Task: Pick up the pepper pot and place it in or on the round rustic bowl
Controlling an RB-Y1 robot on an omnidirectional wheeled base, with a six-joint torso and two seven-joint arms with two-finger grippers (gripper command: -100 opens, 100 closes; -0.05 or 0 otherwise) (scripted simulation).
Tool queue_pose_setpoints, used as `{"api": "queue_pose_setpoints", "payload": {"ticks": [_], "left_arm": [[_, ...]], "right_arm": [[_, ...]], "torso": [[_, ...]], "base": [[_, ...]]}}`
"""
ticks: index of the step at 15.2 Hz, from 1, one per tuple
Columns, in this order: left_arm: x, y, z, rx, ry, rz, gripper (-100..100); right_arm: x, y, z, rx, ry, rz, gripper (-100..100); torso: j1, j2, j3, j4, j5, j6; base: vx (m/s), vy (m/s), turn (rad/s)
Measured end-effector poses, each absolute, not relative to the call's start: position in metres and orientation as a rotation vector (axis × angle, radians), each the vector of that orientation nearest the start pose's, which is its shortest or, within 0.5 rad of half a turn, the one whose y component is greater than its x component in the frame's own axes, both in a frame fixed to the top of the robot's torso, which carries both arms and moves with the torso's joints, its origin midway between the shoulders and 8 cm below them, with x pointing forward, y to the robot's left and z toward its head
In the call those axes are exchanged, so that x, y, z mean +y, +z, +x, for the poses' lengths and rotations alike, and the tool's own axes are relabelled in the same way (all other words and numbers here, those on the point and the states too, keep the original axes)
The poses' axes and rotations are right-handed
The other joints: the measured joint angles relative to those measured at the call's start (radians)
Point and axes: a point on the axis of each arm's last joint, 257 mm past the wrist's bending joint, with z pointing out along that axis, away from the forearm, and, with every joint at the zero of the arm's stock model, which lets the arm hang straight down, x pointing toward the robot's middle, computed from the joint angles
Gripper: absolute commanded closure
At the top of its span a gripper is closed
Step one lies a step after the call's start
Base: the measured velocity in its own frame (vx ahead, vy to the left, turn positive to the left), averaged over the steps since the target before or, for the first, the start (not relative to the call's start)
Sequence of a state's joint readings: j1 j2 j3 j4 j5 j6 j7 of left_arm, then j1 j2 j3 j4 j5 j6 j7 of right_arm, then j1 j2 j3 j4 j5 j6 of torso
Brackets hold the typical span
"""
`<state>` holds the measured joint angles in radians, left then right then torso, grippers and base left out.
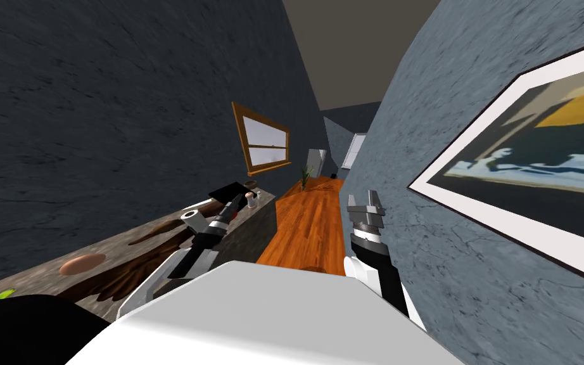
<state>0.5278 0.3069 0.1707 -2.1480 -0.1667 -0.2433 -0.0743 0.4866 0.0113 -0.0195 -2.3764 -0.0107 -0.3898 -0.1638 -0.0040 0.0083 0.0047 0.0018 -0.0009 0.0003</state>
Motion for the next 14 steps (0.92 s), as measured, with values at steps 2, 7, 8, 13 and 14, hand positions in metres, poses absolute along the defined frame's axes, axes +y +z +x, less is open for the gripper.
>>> {"api": "queue_pose_setpoints", "payload": {"ticks": [2,7,8,13,14], "left_arm": [[0.362,-0.094,0.389,1.213,-0.696,-0.544,-100],[0.394,-0.112,0.393,1.303,-0.524,-0.471,-100],[0.399,-0.116,0.395,1.322,-0.490,-0.456,-100],[0.420,-0.142,0.398,1.414,-0.359,-0.383,-100],[0.423,-0.149,0.400,1.434,-0.339,-0.367,-100]], "right_arm": [[-0.285,0.051,0.341,0.548,1.446,0.732,0],[-0.285,0.051,0.341,0.548,1.446,0.732,0],[-0.285,0.051,0.341,0.548,1.446,0.732,0],[-0.285,0.051,0.341,0.548,1.446,0.732,0],[-0.285,0.051,0.341,0.548,1.446,0.732,0]], "torso": [[0.001,-0.001,0.000,0.000,0.000,0.000],[0.002,-0.004,-0.002,-0.001,0.000,0.000],[0.002,-0.005,-0.003,-0.001,0.001,0.000],[0.006,-0.010,-0.006,-0.002,0.001,0.000],[0.007,-0.012,-0.007,-0.003,0.002,0.000]], "base": [[-0.069,-0.045,-0.062],[-0.043,-0.041,-0.085],[-0.021,-0.029,-0.078],[0.033,0.009,-0.045],[0.078,0.042,-0.031]]}}
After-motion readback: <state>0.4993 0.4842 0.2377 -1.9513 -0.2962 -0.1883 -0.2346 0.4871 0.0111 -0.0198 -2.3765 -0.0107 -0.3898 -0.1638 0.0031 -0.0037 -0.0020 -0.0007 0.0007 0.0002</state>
